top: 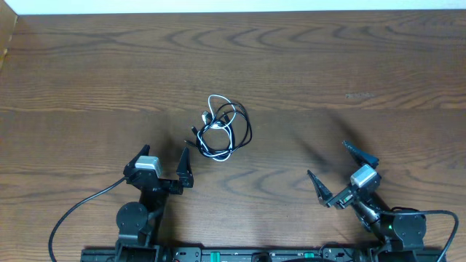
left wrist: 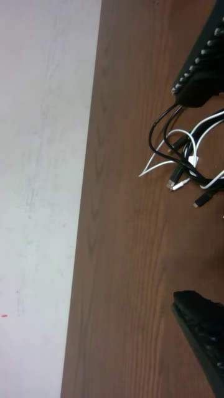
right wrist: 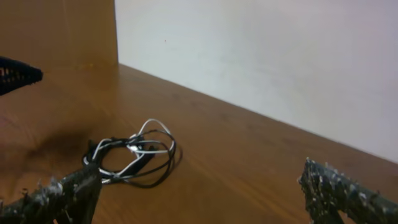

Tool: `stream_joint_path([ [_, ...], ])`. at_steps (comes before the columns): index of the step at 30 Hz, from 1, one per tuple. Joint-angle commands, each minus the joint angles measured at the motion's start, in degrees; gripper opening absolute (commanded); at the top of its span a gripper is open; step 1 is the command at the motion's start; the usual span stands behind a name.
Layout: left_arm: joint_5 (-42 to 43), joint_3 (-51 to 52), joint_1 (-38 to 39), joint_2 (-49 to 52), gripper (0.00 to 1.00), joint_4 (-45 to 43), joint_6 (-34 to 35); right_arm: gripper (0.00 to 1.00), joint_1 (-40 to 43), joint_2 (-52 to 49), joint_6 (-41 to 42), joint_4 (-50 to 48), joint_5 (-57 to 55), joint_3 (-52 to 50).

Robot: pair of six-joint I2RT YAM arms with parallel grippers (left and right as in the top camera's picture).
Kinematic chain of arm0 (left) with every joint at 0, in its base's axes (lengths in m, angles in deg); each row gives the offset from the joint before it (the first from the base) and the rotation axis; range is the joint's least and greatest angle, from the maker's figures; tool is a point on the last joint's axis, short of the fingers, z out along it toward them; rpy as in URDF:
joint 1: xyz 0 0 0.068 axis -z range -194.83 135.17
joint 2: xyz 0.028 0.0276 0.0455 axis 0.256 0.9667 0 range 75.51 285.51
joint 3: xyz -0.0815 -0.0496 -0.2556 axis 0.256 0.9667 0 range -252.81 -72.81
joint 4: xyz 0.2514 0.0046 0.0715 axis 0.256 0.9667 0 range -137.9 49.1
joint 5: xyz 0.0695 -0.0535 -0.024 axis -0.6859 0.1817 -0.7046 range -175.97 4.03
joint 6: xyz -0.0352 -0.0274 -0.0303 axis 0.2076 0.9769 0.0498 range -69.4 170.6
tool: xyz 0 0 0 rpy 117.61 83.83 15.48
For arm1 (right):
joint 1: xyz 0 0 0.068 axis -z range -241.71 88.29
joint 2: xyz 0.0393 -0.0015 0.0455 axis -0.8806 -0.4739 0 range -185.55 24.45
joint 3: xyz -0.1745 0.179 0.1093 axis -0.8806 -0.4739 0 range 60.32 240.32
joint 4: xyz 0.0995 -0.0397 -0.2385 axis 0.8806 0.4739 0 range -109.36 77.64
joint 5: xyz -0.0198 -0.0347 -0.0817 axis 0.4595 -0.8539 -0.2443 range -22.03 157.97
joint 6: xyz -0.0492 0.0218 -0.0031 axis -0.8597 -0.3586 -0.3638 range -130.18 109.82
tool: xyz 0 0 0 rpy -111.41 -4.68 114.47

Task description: Untangle cables

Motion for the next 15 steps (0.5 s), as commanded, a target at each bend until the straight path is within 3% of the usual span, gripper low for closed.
stream_joint_path([
  [1,1.03,0.50,-0.35,-0.02,1.00,2.49,-0.57,0.99,0.35,0.00,1.31,1.77,0.28,3.08],
  [5,1.42,0.50,-0.35,-0.02,1.00,0.46,-0.74,0.99,0.35,-0.52,1.29,3.80,0.33,4.70],
  [9,12.63,-0.83,-0.35,-0.02,1.00,-0.76,-0.44,0.99,0.35,-1.77,1.29,3.91,0.94,5.62],
  [15,17.51,-6.91,-0.35,0.00,1.00,3.26,7.85,0.99,0.33,-6.27,1.01,4.57,2.78,8.11],
])
